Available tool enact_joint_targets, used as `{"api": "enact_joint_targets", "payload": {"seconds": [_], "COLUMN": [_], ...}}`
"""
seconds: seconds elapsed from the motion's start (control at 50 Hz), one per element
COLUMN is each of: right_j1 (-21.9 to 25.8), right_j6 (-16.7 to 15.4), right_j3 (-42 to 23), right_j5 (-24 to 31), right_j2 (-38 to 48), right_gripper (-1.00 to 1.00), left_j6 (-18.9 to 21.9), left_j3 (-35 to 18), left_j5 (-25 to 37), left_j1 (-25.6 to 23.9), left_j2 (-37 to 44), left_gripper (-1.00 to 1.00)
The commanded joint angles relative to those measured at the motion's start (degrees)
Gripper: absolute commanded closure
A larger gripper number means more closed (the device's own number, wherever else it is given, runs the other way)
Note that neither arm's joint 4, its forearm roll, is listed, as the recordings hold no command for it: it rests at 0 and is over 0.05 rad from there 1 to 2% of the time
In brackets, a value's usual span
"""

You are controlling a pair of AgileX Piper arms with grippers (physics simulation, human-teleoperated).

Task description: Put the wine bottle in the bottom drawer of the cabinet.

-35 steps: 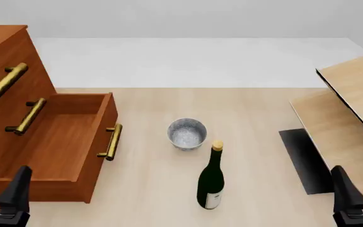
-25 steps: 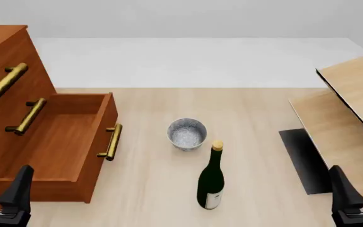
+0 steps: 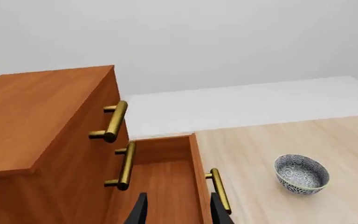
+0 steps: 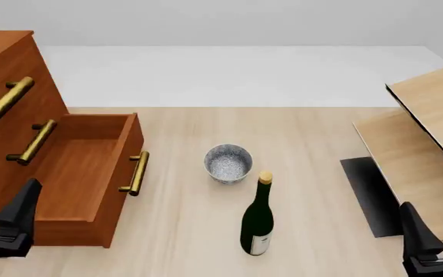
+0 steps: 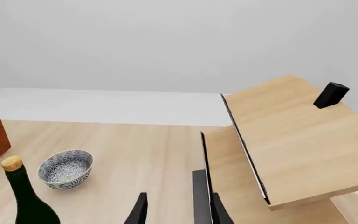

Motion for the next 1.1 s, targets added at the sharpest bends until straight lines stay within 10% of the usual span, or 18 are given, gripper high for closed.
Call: {"api": "enact_joint_targets", "payload": {"seconds": [0.02, 0.44, 1.1], "right_j1": [0.36, 1.22, 1.84], "right_j6": [0.16, 0.04, 0.27], "right_j3": [0.03, 0.06, 0.08], "right_j5": [-0.04, -0.64, -1.35], "right_j2": [0.37, 1.81, 3.17], "right_gripper": [-1.0, -1.0, -1.0], "left_j6": [2.29, 0.79, 3.18], "left_j3": [-7.69, -23.81, -29.18], "left_j5": [0.12, 11.91, 17.01], "left_j1": [-2.06, -6.37, -5.68], "left_j2": [12.07, 30.14, 46.7], "left_gripper": [-1.0, -1.0, -1.0]}}
